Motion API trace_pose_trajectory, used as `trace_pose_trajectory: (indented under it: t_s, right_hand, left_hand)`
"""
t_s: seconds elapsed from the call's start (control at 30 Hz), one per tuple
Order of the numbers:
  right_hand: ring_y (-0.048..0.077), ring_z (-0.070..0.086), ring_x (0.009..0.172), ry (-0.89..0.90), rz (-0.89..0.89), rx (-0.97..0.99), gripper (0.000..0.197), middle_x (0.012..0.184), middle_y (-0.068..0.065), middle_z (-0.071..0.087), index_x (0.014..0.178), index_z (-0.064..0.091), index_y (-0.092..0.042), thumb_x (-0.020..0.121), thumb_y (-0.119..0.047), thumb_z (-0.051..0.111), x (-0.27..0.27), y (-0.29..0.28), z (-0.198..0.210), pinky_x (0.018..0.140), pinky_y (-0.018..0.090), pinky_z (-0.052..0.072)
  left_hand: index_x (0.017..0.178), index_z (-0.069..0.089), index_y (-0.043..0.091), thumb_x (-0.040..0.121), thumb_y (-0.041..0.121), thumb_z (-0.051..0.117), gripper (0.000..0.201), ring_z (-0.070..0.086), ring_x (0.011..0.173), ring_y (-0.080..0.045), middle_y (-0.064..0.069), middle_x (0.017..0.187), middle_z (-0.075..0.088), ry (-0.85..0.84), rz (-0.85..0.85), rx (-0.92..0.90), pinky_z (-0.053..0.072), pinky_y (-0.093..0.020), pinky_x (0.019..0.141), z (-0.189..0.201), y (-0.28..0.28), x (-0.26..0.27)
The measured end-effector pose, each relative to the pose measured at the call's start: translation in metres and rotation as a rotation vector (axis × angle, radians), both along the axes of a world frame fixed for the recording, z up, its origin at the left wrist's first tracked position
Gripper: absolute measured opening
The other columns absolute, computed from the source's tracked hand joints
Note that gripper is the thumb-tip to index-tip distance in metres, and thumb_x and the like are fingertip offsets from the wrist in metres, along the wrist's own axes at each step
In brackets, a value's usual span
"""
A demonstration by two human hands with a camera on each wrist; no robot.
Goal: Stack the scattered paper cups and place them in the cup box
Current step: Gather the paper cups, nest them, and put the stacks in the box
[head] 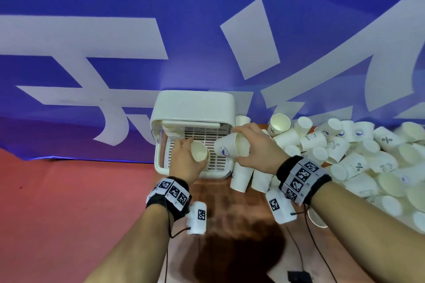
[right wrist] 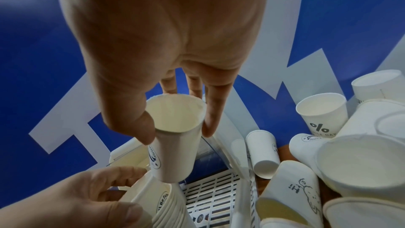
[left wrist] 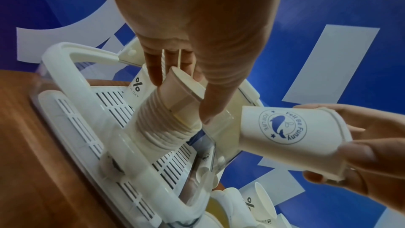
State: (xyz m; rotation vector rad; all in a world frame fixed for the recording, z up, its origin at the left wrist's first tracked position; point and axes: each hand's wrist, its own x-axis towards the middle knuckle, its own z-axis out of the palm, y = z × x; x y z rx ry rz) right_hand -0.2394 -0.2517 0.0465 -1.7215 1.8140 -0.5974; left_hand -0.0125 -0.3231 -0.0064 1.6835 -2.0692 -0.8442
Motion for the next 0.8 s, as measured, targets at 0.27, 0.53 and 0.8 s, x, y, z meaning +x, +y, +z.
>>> trace_pose_trajectory:
  t_s: [0.27,0.53,0.8]
  right_hand:
    - [0.003,0.047,0.099,-0.051,-0.011,0.006,0.081,0.132,-0.007,0.039,0.145,0.042,-0.022,0.074,-0.023,0.080,0.003,0.001,-0.007,0.083,0.018,0.039]
    - [0.007,0.046,0.105,-0.017,-0.041,-0.016,0.081,0.129,-0.007,0.043,0.145,0.041,-0.023,0.075,-0.030,0.079,0.008,-0.002,-0.006,0.086,0.024,0.047]
    - [0.011,0.049,0.107,-0.045,-0.017,-0.023,0.076,0.123,-0.005,0.048,0.142,0.042,-0.029,0.075,-0.027,0.077,0.022,-0.003,-0.002,0.091,0.032,0.050]
  left_hand:
    - [0.138,0.046,0.012,0.074,0.033,0.079,0.076,0.043,0.125,-0.027,-0.007,0.135,0.042,-0.019,-0.001,0.126,0.037,-0.037,0.107,-0.010,0.002,0.005]
    - [0.142,0.043,0.012,0.077,0.033,0.079,0.077,0.045,0.125,-0.029,-0.008,0.137,0.043,-0.040,0.021,0.126,0.038,-0.041,0.107,-0.018,0.003,0.004]
    - [0.144,0.041,0.016,0.077,0.042,0.077,0.081,0.046,0.125,-0.028,-0.005,0.137,0.045,-0.056,0.008,0.162,0.039,-0.042,0.107,-0.017,0.002,0.007]
